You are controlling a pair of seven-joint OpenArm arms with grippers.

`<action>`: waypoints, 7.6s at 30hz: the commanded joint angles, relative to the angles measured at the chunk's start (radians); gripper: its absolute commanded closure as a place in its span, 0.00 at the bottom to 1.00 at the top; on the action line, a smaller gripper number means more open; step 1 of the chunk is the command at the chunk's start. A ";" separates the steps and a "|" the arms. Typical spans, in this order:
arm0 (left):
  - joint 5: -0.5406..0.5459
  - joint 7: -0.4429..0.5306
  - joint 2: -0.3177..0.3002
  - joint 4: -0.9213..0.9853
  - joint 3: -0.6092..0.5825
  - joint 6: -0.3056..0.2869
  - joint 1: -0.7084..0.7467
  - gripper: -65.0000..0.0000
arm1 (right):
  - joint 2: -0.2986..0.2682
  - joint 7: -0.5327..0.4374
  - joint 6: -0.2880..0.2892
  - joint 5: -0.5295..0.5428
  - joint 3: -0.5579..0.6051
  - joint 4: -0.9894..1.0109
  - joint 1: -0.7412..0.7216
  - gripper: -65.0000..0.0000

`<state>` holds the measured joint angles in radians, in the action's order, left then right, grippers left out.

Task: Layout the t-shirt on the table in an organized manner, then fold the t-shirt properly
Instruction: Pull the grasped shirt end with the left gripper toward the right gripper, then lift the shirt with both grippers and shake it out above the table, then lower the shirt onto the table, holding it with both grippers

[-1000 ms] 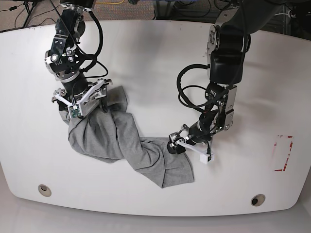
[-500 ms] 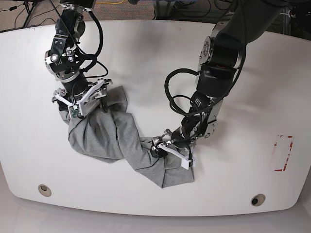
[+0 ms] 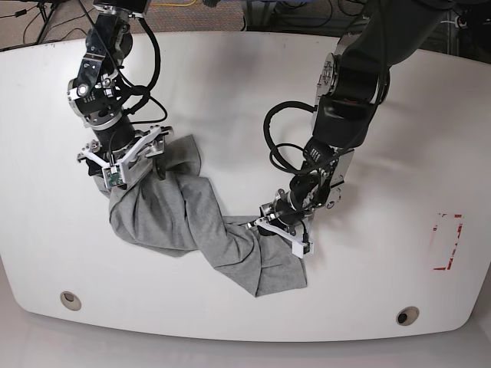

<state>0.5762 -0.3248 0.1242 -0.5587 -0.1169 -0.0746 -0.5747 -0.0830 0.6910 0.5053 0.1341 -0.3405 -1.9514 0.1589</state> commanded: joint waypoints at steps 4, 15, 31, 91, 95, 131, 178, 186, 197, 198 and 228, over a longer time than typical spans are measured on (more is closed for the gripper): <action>0.000 0.011 -0.053 -0.114 0.004 0.009 0.028 0.99 | -0.010 -0.027 0.000 0.008 -0.021 -0.023 -0.012 0.30; 0.001 -0.081 -0.159 -0.364 0.016 0.006 0.123 0.99 | 0.015 -0.023 0.003 0.017 -0.062 -0.023 -0.012 0.29; 0.001 -0.198 -0.272 -0.719 0.113 0.003 0.371 0.99 | 0.133 0.158 -0.023 0.249 -0.119 0.050 -0.144 0.29; 0.001 -0.198 -0.370 -0.903 0.119 0.002 0.562 0.99 | 0.082 -0.018 -0.029 0.006 0.189 0.384 -0.123 0.92; 0.001 -0.198 -0.370 -0.903 0.119 0.002 0.562 0.99 | 0.079 -0.018 -0.030 0.006 0.185 0.370 -0.123 1.00; -0.008 -0.198 -0.423 -1.095 0.096 -0.089 0.376 0.99 | -0.137 0.016 -0.027 0.006 -0.001 0.007 -0.227 1.00; 0.000 -0.348 -0.489 -1.237 0.216 -0.109 0.140 0.99 | -0.373 0.330 0.115 0.014 -0.104 0.125 -0.721 1.00; 0.000 -0.348 -0.482 -1.245 0.257 -0.166 0.347 0.99 | -0.223 0.332 0.148 0.012 -0.190 -0.019 -0.437 1.00; 0.000 -0.342 -0.455 -1.243 0.265 -0.167 0.628 0.99 | -0.019 0.253 0.148 0.009 -0.193 -0.052 -0.123 1.00; 0.000 -0.342 -0.453 -1.243 0.271 -0.167 0.657 0.99 | -0.001 0.229 0.148 0.008 -0.191 -0.052 -0.089 1.00; -0.009 -0.348 -0.489 -1.236 0.417 -0.258 0.875 0.99 | 0.047 0.203 0.148 0.008 -0.187 -0.046 0.133 1.00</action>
<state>0.5575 -0.6949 -0.3504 -1.7809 0.2924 -0.3305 0.3019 -0.0280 0.9165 0.6552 0.1341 -0.5243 -1.9808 0.2901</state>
